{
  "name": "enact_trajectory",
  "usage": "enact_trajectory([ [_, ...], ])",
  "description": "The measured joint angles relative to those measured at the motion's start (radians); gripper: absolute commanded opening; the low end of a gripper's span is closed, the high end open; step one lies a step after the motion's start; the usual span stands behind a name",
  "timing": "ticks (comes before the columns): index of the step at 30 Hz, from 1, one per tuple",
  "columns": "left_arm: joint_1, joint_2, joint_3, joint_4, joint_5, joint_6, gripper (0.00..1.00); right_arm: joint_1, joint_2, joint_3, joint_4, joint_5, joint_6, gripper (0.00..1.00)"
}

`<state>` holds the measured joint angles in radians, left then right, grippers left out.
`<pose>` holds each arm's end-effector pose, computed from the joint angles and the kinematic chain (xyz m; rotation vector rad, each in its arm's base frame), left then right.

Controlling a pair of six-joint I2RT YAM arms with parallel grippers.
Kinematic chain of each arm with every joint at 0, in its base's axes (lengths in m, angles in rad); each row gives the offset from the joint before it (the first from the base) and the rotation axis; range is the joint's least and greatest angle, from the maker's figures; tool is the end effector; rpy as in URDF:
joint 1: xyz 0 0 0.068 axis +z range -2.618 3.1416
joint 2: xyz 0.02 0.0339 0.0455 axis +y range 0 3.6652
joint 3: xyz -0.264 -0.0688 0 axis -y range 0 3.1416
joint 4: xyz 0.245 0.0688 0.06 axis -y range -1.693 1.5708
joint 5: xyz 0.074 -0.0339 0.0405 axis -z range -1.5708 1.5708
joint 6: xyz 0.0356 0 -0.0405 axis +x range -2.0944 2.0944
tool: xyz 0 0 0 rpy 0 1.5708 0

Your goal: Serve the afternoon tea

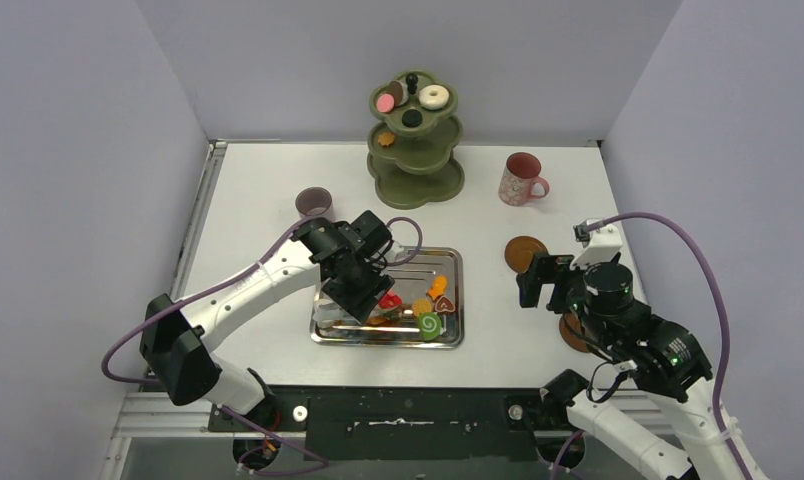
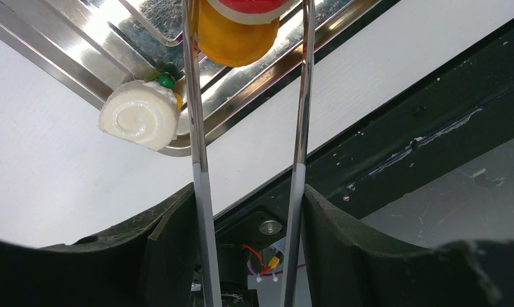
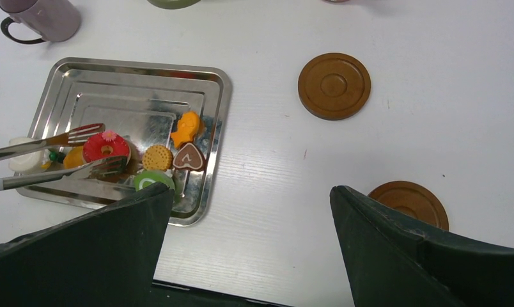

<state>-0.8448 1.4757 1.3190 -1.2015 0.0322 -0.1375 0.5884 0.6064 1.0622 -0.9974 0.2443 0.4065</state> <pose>0.1780 -0.2022 0.2902 1.0310 2.7781 -0.1912 0.0794 0.0426 0.3697 -0.0457 2.1126 0.3413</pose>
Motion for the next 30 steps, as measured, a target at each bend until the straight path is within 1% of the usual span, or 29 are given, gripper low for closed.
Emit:
enact_trajectory([
  [1, 0.0, 0.0, 0.0, 0.0, 0.0, 0.0, 0.51, 0.0, -0.003, -0.005, 0.0, 0.0, 0.001, 1.0],
  [7, -0.001, 0.0, 0.0, 0.0, 0.0, -0.007, 0.37, 0.0, -0.018, -0.013, -0.002, 0.0, 0.002, 1.0],
  [14, -0.011, -0.004, 0.0, 0.002, -0.009, -0.016, 0.36, 0.0, -0.036, -0.047, 0.0, -0.002, 0.009, 1.0],
  [18, -0.011, -0.032, 0.002, 0.011, -0.009, -0.028, 0.35, 0.0, -0.035, -0.052, 0.0, -0.009, 0.009, 1.0],
  [21, -0.011, -0.058, 0.018, 0.012, -0.02, -0.042, 0.32, 0.0, -0.036, -0.052, 0.0, -0.009, 0.008, 1.0],
  [27, -0.01, -0.093, 0.053, 0.061, -0.088, -0.074, 0.31, 0.0, -0.04, -0.052, 0.0, -0.009, -0.003, 1.0],
  [30, -0.004, -0.101, 0.056, 0.119, -0.138, -0.096, 0.31, 0.0, -0.05, -0.055, 0.001, -0.009, -0.003, 1.0],
])
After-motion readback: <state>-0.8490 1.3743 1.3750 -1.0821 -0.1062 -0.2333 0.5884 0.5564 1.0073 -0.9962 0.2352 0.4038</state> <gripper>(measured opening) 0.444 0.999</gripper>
